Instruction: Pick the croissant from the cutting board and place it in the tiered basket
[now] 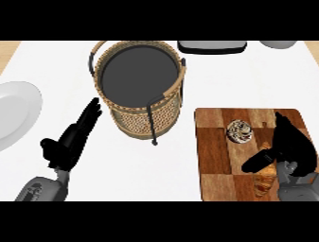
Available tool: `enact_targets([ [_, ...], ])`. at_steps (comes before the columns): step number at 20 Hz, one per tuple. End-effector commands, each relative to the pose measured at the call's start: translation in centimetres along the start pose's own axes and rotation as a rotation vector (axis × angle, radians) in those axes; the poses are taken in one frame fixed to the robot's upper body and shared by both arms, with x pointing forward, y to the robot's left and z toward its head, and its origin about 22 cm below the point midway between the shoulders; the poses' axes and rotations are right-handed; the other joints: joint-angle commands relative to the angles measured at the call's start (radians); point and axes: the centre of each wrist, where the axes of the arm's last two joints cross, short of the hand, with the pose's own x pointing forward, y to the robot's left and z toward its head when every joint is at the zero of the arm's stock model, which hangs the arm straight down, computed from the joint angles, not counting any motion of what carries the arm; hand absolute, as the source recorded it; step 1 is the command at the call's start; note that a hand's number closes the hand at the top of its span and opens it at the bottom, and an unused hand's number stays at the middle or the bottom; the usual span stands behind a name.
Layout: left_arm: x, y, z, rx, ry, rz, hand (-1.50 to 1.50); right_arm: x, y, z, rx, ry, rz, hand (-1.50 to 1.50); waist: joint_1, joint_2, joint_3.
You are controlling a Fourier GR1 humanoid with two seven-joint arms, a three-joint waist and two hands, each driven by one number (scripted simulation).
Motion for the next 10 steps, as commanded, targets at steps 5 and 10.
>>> enact_targets([
  [5, -0.4, 0.1, 0.5, -0.014, -0.001, -0.003, 0.0, 0.3, 2.6, 1.1, 0.005, 0.265, 0.044, -1.5, 0.009, 0.002, 0.001],
  [10, 0.0, 0.1, -0.4, -0.018, -0.004, -0.005, 0.0, -1.2, 2.9, 0.8, 0.029, 0.298, 0.028, -1.5, 0.003, 0.003, 0.001],
])
